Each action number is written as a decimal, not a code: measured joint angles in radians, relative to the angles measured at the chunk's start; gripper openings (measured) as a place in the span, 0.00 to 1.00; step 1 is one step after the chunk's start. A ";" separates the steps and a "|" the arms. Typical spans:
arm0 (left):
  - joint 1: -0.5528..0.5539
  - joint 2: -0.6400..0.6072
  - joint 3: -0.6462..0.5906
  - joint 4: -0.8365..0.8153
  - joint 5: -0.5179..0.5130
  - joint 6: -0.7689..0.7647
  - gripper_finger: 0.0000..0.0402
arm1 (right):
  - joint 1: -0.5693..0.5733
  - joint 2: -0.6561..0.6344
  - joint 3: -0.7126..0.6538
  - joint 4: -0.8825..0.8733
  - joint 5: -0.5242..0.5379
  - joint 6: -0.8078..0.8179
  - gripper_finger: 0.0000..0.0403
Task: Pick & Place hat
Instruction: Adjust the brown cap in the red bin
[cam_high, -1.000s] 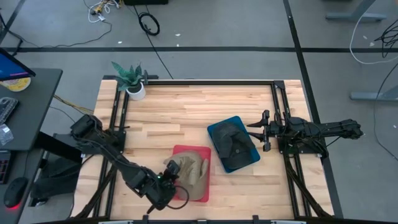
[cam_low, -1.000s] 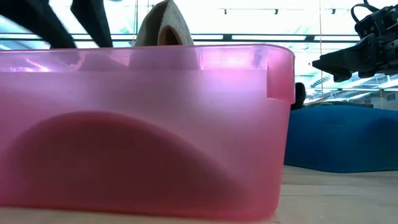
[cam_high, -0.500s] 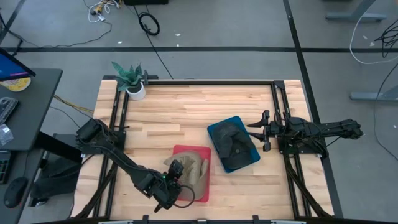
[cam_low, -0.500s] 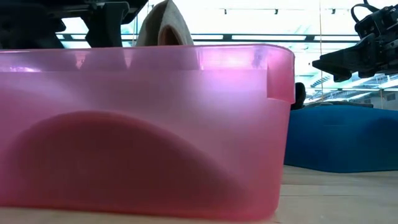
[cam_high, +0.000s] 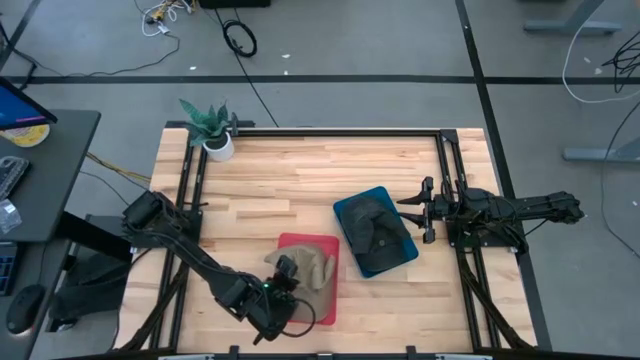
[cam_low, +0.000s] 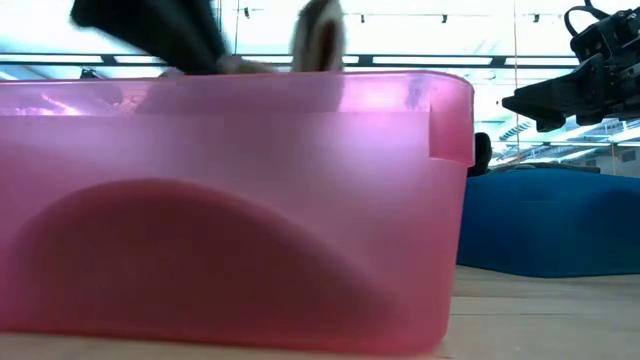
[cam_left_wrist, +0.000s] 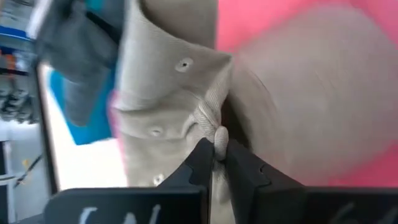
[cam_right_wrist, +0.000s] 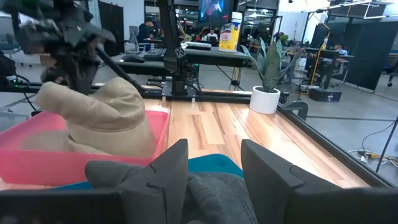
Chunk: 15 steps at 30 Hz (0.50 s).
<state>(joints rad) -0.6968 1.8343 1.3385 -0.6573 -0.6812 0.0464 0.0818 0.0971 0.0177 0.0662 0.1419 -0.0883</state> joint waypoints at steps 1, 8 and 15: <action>0.000 0.000 0.016 0.001 -0.019 -0.001 0.07 | 0.000 0.000 0.000 0.000 0.000 0.000 0.39; 0.005 -0.001 0.090 0.003 -0.114 0.019 0.05 | 0.000 0.000 0.000 0.000 0.000 0.000 0.39; 0.051 -0.002 0.091 0.002 -0.135 0.011 0.06 | 0.000 0.000 0.000 0.000 0.000 0.000 0.39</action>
<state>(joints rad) -0.6462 1.8328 1.4296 -0.6556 -0.8162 0.0569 0.0818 0.0971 0.0177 0.0662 0.1417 -0.0881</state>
